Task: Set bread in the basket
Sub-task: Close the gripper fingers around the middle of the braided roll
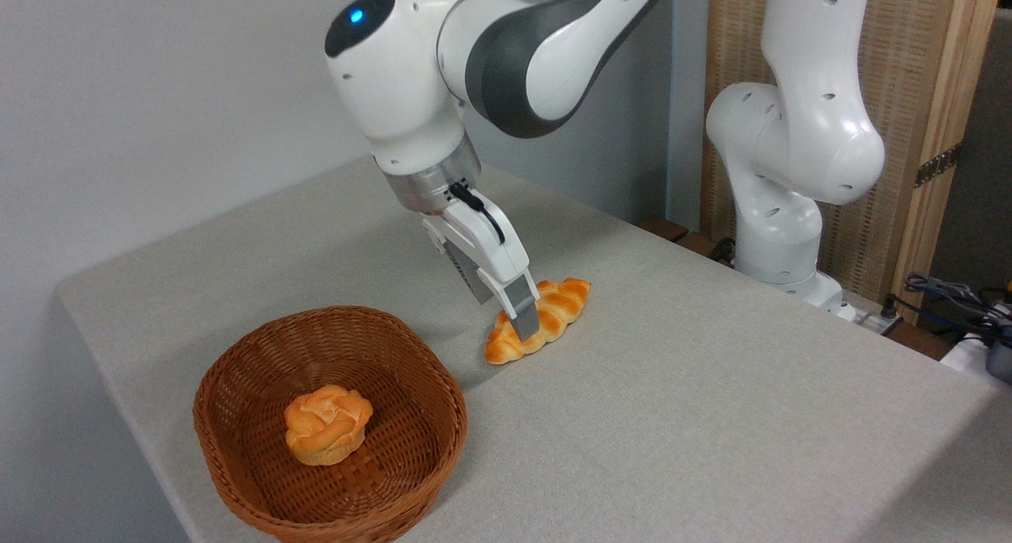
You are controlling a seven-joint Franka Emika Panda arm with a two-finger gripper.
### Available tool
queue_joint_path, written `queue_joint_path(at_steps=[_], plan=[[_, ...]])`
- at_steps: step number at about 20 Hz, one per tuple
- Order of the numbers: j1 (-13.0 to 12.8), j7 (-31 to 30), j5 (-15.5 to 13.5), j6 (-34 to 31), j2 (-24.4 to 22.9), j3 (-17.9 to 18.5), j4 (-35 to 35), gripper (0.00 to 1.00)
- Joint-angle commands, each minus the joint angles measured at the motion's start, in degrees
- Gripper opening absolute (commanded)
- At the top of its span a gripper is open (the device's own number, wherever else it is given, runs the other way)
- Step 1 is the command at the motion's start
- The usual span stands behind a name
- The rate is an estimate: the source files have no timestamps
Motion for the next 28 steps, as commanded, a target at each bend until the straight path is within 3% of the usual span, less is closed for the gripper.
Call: queue_joint_path(at_steps=[1,8,28], plan=[[-1.3,-1.0,0.2,-1.2,-1.2,0.2,-1.5,1.00],[-2.5,-1.1,0.2,-1.2,-0.3,0.2,-2.4,1.00],[-2.6,-0.8,1.0,-2.0,1.9,-0.7,-2.8,0.98]])
